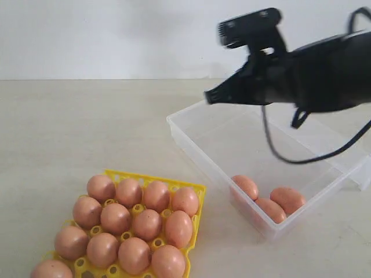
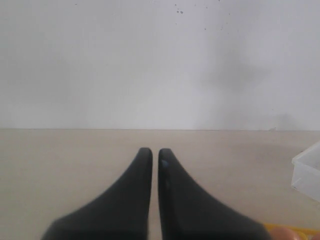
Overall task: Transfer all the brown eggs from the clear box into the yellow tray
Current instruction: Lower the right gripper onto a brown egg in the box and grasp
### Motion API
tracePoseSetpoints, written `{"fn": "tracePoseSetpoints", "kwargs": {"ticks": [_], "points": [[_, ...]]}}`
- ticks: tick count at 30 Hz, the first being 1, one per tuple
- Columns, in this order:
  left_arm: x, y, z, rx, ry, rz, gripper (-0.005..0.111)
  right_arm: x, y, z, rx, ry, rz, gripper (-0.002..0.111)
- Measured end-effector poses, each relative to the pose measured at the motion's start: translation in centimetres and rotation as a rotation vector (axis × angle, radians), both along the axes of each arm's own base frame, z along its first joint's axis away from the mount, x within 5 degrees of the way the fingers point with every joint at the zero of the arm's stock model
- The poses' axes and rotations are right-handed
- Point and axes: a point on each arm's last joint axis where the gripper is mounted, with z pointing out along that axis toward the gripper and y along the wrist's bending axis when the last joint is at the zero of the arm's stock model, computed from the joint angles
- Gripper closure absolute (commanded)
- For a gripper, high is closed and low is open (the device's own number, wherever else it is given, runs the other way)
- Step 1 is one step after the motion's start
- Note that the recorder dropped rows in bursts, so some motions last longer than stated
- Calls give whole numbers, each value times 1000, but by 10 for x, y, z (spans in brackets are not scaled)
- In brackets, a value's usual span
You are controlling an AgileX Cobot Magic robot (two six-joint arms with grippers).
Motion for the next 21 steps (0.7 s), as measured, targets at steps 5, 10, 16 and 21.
{"fn": "tracePoseSetpoints", "kwargs": {"ticks": [5,10,16,21], "points": [[0,0,0,0,0,0,103,13,-82,5,345,60,144,108],[0,0,0,0,0,0,103,-16,-92,-13,273,384,377,108],[0,0,0,0,0,0,103,-28,-88,-25,167,542,393,88],[0,0,0,0,0,0,103,-23,-60,-51,117,626,419,56]]}}
